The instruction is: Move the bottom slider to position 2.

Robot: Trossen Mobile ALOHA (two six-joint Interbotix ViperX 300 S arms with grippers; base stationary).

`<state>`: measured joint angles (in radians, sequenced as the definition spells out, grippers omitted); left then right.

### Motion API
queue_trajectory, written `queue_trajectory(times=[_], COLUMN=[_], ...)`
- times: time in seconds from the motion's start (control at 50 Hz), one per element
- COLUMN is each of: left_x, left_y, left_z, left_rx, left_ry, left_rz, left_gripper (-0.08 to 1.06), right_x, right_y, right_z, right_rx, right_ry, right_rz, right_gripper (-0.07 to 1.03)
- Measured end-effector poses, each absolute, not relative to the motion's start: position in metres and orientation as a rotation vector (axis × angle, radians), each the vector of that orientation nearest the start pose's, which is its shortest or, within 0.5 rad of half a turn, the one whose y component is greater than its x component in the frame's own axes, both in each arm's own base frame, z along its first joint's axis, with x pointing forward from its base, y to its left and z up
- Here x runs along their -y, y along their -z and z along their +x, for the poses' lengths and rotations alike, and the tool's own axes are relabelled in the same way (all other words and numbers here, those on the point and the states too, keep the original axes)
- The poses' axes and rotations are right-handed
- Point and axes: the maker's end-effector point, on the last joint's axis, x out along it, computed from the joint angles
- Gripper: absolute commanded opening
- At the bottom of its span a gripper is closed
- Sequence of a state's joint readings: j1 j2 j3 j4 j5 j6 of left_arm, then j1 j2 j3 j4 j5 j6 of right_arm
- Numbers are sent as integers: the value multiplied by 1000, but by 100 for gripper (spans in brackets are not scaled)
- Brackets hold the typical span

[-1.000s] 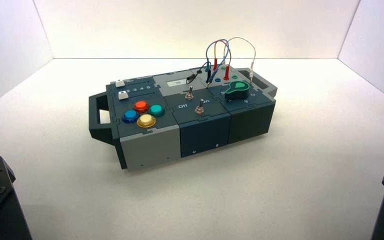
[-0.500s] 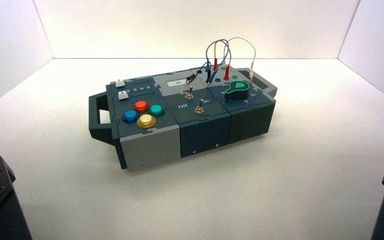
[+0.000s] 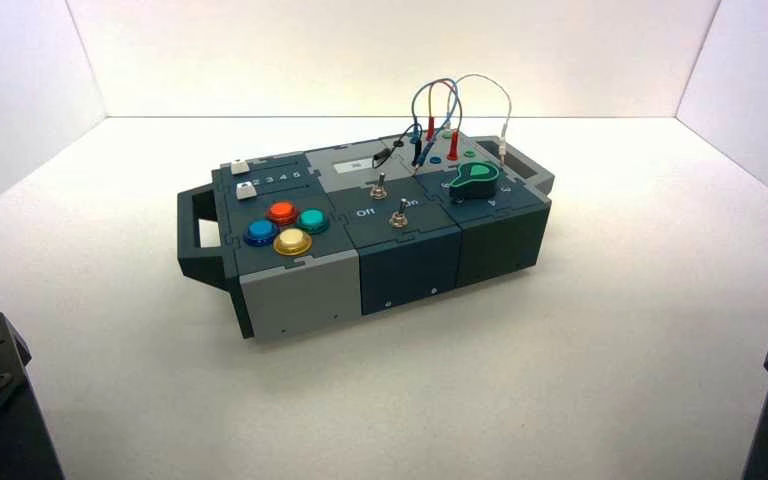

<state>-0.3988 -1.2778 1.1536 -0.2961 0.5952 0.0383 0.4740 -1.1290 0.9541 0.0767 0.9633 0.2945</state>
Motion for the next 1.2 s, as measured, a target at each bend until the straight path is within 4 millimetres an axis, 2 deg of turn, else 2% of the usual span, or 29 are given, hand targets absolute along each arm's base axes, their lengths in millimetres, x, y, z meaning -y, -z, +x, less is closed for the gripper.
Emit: queue_trajectory(times=[0.24, 0.54, 0.74, 1.2], left_x=[103, 111, 115, 125], left_y=[-213, -203, -178, -138], left_z=[175, 197, 209, 228], left_rx=[-601, -682, -794, -1002], left_ry=[480, 455, 447, 424], left_rz=[-131, -119, -70, -24], left_gripper=[3, -3, -3, -3], right_x=[-90, -90, -90, -89], right_y=[-236, -237, -238, -243], right_z=[150, 150, 150, 148], right_rx=[-854, -852, -849, -826], right_ry=[-372, -372, -373, -379], right_rz=[149, 148, 150, 156], right_gripper=[-2, -2, -2, -2])
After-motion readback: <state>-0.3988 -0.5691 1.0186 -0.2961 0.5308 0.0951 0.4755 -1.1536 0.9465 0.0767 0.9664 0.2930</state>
